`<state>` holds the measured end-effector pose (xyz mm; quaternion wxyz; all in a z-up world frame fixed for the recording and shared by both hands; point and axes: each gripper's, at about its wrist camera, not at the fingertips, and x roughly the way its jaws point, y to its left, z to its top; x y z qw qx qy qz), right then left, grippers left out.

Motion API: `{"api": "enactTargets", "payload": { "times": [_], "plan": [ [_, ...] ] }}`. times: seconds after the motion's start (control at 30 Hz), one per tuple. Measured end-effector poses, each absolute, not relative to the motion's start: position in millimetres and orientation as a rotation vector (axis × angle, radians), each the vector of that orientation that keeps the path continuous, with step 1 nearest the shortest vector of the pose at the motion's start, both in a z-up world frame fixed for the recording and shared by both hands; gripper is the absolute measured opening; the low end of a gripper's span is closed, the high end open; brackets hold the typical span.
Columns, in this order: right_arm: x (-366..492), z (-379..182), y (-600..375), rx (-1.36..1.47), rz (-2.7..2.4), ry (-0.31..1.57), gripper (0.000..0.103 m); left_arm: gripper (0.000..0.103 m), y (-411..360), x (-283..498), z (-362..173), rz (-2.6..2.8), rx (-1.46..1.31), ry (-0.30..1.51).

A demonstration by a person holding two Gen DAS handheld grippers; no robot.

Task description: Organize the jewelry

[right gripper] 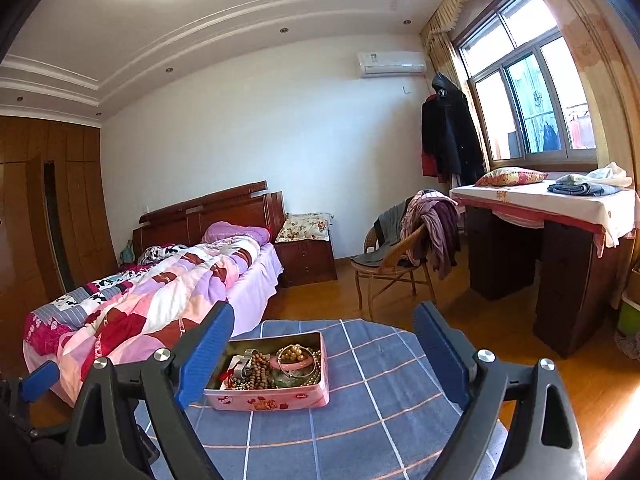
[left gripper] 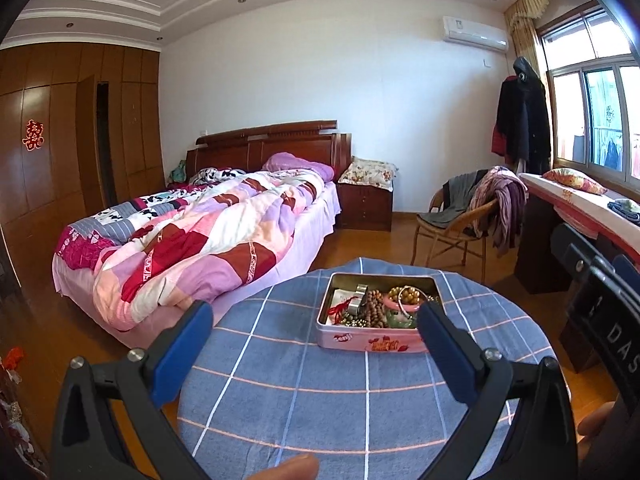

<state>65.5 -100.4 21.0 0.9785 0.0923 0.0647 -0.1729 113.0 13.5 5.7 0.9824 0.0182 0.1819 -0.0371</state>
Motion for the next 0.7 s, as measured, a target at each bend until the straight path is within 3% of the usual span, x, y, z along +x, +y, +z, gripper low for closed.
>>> {"api": "enactTargets", "payload": {
  "times": [0.7],
  "plan": [
    [62.2, 21.4, -94.2, 0.177, -0.346, 0.107, 0.091, 0.103, 14.9, 103.2, 10.9, -0.060, 0.024, 0.337]
  ]
}}
